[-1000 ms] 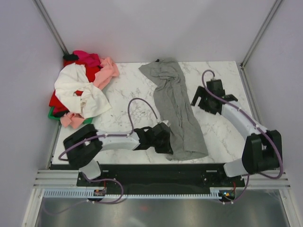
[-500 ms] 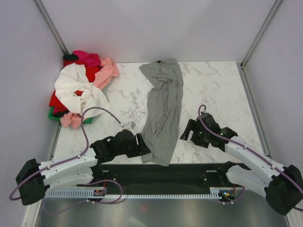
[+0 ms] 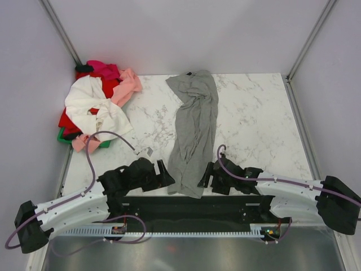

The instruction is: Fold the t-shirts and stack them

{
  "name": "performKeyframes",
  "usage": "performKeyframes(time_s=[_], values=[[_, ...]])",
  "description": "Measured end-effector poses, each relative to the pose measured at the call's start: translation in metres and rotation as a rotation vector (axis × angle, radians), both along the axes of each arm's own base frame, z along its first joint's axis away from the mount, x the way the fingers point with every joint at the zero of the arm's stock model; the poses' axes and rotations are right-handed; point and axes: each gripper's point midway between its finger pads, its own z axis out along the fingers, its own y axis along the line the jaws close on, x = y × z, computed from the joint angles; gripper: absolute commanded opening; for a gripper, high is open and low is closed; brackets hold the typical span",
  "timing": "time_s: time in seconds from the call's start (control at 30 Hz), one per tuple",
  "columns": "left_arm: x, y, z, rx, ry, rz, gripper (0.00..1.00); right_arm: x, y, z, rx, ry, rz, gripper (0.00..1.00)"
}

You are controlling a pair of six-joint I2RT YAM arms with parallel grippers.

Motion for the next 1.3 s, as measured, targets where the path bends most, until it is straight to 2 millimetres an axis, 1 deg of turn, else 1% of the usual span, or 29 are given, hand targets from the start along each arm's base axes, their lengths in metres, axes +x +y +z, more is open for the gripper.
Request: performKeyframes(time_s=[0.1,0.17,0.27,0.37,0.4,0.47,0.5,0.57,0.6,0.63,0.67,0.7,0.77,0.83,0.93,1.03,1.13,1.2,1.3], values=[[0.0,-0.004,-0.007,0.011,0.017,-0.011,0.87,0.007,0.01,0.0,0.038,-0.017,-0.03,0.77],[-0.001,-0.008,-0.018,0.027,0.042,-0.023,0.86,0.011,0.016,-0.001,0.063,-0.021,-0.046,0.75],[-0.003,-0.01,-0.036,0.066,0.083,-0.036,0.81,0.017,0.03,-0.001,0.105,-0.031,-0.054,0.7],[-0.004,-0.014,-0.046,0.084,0.108,-0.049,0.74,0.018,0.039,-0.003,0.127,-0.033,-0.051,0.58],[-0.003,-0.015,-0.049,0.089,0.111,-0.05,0.7,0.017,0.04,-0.004,0.127,-0.031,-0.049,0.48],[-0.002,-0.017,-0.053,0.095,0.115,-0.052,0.66,0.016,0.038,-0.009,0.116,-0.027,-0.049,0.38],[-0.001,-0.018,-0.053,0.093,0.112,-0.052,0.61,0.015,0.037,-0.011,0.111,-0.022,-0.052,0.31],[0.002,-0.022,-0.051,0.081,0.101,-0.053,0.54,0.014,0.035,-0.014,0.102,-0.02,-0.052,0.21],[0.003,-0.024,-0.05,0.073,0.093,-0.054,0.41,0.013,0.034,-0.015,0.095,-0.018,-0.053,0.13],[0.005,-0.025,-0.049,0.068,0.085,-0.054,0.35,0.013,0.032,-0.016,0.089,-0.018,-0.053,0.11],[0.006,-0.026,-0.05,0.071,0.079,-0.058,0.1,0.013,0.031,-0.017,0.083,-0.017,-0.054,0.08],[0.007,-0.027,-0.05,0.075,0.079,-0.058,0.02,0.013,0.03,-0.018,0.078,-0.017,-0.056,0.04],[0.01,-0.029,-0.051,0.094,0.077,-0.071,0.02,0.013,0.026,-0.017,0.065,-0.022,-0.058,0.0],[0.013,-0.034,-0.046,0.094,0.074,-0.074,0.02,0.012,0.021,-0.016,0.051,-0.029,-0.06,0.0],[0.018,-0.041,-0.029,0.063,0.051,-0.076,0.02,0.012,0.015,-0.006,0.044,-0.045,-0.062,0.0],[0.021,-0.046,-0.004,0.01,0.012,-0.076,0.02,0.013,0.008,0.012,0.023,-0.066,-0.073,0.0],[0.017,-0.043,0.02,-0.047,-0.025,-0.08,0.02,0.016,-0.001,0.037,-0.008,-0.099,-0.089,0.0],[0.01,-0.039,0.031,-0.078,-0.035,-0.081,0.02,0.015,-0.008,0.054,-0.032,-0.123,-0.094,0.0],[-0.006,-0.032,0.04,-0.087,-0.024,-0.098,0.02,0.012,-0.023,0.07,-0.076,-0.148,-0.104,0.0]])
